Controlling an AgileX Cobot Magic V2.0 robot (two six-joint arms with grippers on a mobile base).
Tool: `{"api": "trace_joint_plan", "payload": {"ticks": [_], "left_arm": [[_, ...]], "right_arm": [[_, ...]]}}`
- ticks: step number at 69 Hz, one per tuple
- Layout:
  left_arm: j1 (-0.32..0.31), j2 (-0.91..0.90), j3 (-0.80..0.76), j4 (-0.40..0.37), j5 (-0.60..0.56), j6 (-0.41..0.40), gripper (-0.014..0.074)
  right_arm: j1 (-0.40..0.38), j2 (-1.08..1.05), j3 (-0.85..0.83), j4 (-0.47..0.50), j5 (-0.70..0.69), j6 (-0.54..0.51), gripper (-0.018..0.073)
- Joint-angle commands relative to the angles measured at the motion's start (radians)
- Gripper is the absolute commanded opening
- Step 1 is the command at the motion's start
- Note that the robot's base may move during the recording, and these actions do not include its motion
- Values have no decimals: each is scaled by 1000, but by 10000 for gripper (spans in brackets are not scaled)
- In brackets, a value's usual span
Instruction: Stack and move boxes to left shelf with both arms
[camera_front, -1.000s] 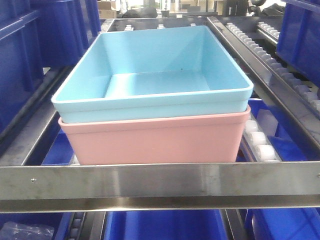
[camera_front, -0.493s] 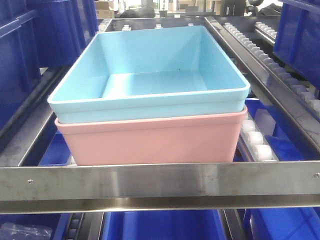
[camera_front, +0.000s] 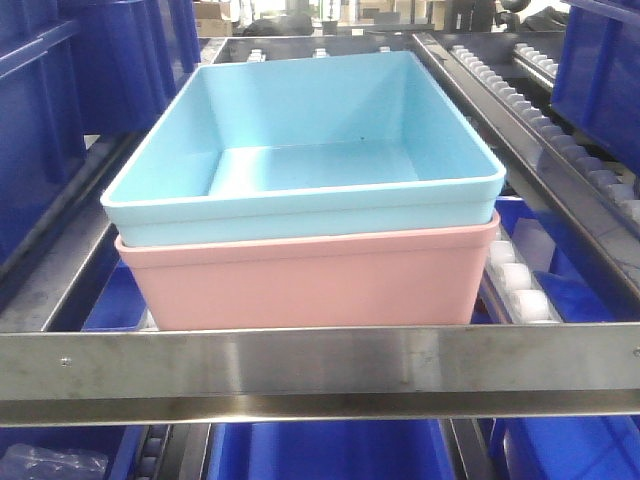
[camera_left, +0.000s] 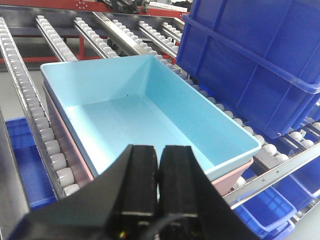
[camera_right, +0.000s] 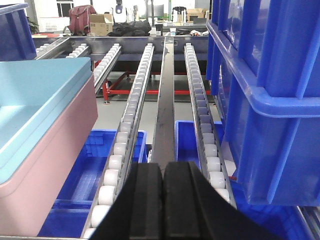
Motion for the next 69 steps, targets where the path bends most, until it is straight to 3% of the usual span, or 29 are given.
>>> {"api": "trace_joint_plan", "payload": {"ticks": [1,28,33,36,41,43,51,59,69], "left_arm": [[-7,1,-31,1,-76,-3,-3],[-7,1,-29,4,-76,-3,-3],[3,-8,-22,-68,-67,28,-2],[35,-34,-13,-143,-73,140,-3],[105,-92,17,-203,-106,323,-3],[142,-124,33,-233,-111,356,-3],[280,-264,114,-308,-111,361,-3],[402,-404,204,-397,-100,478,-3],[506,-529,297,-443,-99,500,-3]], "right_arm": [[-8,-19,-18,-15,-94,0,49],[-8,-19,-18,-15,-94,0,49],[-8,-19,-18,-15,-94,0,49],[-8,-19,-18,-15,-94,0,49],[-8,-19,-18,-15,-94,0,49],[-8,-19,-18,-15,-94,0,49],[-8,-19,-18,-15,-94,0,49],[-8,-19,-18,-15,-94,0,49],[-8,-19,-18,-15,-94,0,49]]}}
